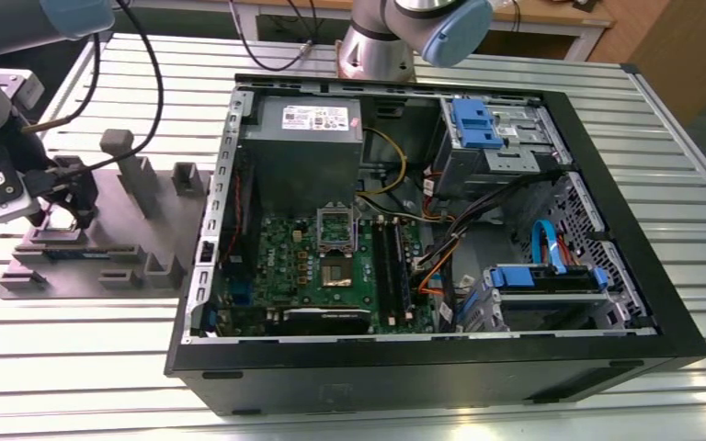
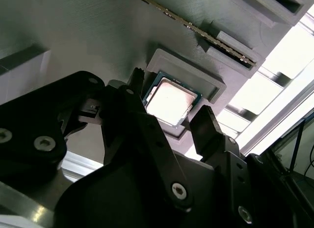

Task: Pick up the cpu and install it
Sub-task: 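Pick up the cpu and move it towards the insertion slot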

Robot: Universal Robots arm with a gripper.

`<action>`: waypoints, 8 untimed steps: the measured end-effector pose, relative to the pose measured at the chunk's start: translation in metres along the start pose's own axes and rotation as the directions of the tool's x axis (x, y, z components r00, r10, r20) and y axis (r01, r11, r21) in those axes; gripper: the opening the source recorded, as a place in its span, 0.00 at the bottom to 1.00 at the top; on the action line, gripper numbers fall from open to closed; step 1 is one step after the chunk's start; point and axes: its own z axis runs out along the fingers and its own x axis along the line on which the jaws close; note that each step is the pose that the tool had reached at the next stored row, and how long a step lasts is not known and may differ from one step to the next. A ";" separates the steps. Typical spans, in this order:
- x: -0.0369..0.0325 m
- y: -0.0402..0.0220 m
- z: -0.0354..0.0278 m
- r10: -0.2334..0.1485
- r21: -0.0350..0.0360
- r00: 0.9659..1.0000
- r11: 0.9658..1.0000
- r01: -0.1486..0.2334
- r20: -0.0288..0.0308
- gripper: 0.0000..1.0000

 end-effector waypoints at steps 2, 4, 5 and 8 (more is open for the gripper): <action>0.0000 0.0000 0.0001 0.000 0.000 1.000 1.000 0.000 0.000 0.65; 0.0000 0.0000 0.0002 0.000 0.000 1.000 1.000 0.000 0.000 0.65; 0.0000 0.0000 0.0002 0.000 0.000 1.000 1.000 0.000 0.000 0.65; 0.0000 0.0000 0.0003 0.000 0.000 1.000 1.000 0.000 0.000 0.65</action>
